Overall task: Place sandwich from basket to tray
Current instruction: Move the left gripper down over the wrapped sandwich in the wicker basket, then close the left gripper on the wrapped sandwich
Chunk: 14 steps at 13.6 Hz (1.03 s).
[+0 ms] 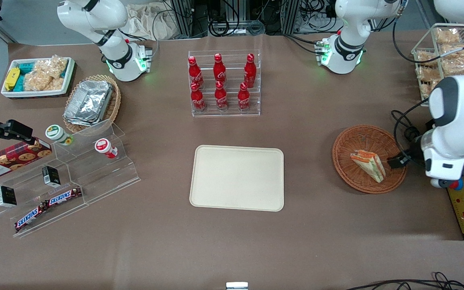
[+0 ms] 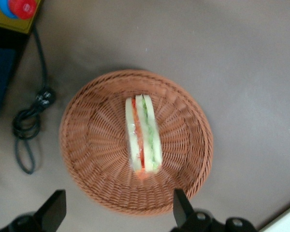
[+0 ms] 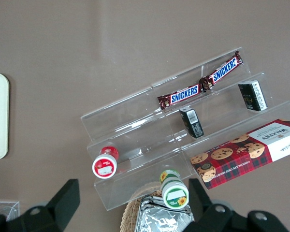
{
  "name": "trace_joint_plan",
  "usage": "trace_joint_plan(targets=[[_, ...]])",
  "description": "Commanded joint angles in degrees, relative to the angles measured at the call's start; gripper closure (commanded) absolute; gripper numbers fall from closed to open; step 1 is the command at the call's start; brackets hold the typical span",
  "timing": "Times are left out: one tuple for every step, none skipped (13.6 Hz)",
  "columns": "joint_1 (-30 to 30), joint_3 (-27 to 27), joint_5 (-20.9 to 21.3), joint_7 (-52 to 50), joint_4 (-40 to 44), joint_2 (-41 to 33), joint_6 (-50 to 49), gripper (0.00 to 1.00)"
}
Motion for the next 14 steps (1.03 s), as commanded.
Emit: trace_joint_plan(targets=[[0.2, 1.5, -0.4, -4.1, -7.5, -2.0, 7.6, 0.01], [0.2, 1.6, -0.5, -4.4, -9.9, -2.2, 11.0, 0.01], [0.2, 1.7, -0.6, -4.7, -12.5, -2.4, 14.5, 0.01], [0.2, 1.7, -0.9, -4.7, -14.1, -2.3, 17.4, 0.01], [0.3, 1.7, -1.7, -4.8, -15.6, -2.0, 20.0, 0.01], [0.2, 1.7, -3.5, -4.7, -16.7, -1.4, 22.9, 0.01], [0.1, 1.7, -4.4, -4.8, -17.9, -0.9, 25.3, 0.01], [0.1, 1.7, -4.6, -4.8, -18.6, -0.4, 27.0, 0.01], [0.2, 1.7, -4.6, -4.8, -19.3, 0.2, 28.0, 0.01], [0.2, 1.7, -4.9, -4.8, -20.1, 0.6, 29.4, 0.01], [0.2, 1.7, -5.8, -4.8, -20.9, 1.0, 30.9, 0.01], [0.2, 1.7, -6.1, -4.8, -21.2, 1.3, 31.1, 0.01], [0.3, 1.7, -6.2, -4.8, -21.4, 1.6, 31.2, 0.01], [0.3, 1.7, -7.1, -4.8, -21.5, 2.1, 31.4, 0.01]])
